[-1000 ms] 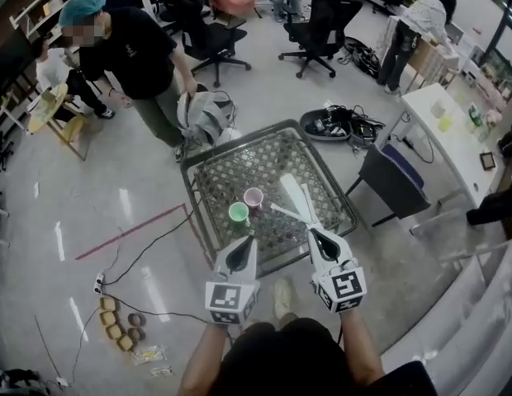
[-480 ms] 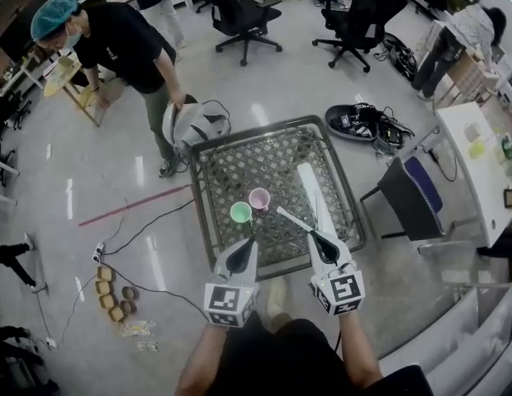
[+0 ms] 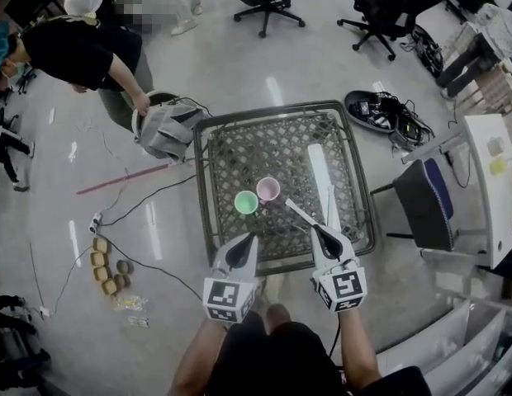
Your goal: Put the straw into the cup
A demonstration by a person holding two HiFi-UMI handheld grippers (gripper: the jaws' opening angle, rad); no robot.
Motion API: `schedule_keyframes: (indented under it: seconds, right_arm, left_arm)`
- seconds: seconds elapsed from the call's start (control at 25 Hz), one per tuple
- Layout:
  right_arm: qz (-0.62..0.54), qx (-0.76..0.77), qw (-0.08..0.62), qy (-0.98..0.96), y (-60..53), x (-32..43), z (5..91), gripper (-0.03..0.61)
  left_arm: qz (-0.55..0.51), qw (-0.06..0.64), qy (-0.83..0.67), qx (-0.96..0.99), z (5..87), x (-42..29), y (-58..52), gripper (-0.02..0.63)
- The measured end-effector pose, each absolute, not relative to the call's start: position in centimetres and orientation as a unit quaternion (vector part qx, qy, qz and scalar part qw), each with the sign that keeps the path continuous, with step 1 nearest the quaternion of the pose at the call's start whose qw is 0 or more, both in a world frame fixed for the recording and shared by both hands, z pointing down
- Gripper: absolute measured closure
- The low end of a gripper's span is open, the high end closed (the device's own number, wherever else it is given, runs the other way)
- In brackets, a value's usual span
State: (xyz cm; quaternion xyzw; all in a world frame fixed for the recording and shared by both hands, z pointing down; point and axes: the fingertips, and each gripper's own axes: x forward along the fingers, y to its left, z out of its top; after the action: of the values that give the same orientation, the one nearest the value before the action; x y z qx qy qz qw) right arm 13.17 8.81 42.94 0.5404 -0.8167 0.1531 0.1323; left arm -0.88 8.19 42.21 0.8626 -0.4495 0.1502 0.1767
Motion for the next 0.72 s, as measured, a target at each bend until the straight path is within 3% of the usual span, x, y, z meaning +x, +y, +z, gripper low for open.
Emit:
schedule_keyframes:
  seconds: [0.72]
  right_arm:
    - [0.214, 0.512, 0.201, -0.807, 6.6, 12.8, 56.7, 0.575]
  left_arm:
    - [0.186, 0.253, -0.443, 0.84, 55.3, -1.3, 6.3, 0.607]
